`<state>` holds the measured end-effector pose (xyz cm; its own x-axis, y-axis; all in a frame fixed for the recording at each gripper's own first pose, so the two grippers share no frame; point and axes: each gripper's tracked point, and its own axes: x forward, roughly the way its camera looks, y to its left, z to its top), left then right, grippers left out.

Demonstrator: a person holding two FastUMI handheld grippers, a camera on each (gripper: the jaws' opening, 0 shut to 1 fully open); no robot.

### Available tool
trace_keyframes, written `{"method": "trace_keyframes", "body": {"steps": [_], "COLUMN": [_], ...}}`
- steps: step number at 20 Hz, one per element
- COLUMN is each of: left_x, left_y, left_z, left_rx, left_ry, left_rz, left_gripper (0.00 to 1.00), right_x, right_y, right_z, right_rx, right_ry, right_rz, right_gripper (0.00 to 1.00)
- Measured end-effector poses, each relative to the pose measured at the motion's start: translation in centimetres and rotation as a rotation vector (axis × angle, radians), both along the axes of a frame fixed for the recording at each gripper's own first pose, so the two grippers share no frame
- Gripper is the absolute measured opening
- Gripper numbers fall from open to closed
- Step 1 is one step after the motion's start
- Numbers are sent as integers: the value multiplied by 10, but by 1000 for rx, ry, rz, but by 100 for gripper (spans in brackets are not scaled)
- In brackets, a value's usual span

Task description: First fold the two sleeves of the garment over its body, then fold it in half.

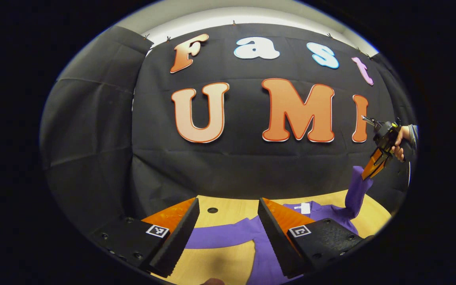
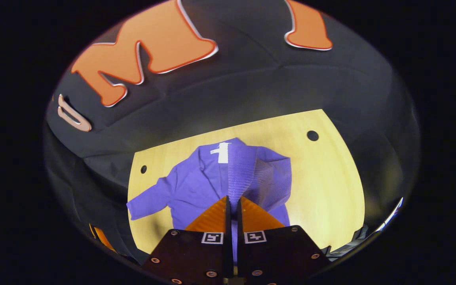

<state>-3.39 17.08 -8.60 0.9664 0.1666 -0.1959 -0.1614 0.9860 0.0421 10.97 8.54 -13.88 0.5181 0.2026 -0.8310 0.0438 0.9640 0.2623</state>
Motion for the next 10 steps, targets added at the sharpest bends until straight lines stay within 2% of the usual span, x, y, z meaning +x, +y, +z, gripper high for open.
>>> {"method": "trace_keyframes", "body": {"steps": [5,10], "left_x": [-4,-1], "left_y": [41,65], "left_z": [-15,-25], "left_rx": [-12,-14], "left_ry": [35,63], "left_rz": [39,56], "left_gripper": [94,94], "right_x": [3,4], "right_y": [77,132], "right_z": [12,-2], "right_rx": [50,61], "right_ry": [-39,-32], "right_rz": [68,126], "right_gripper": [5,4]}}
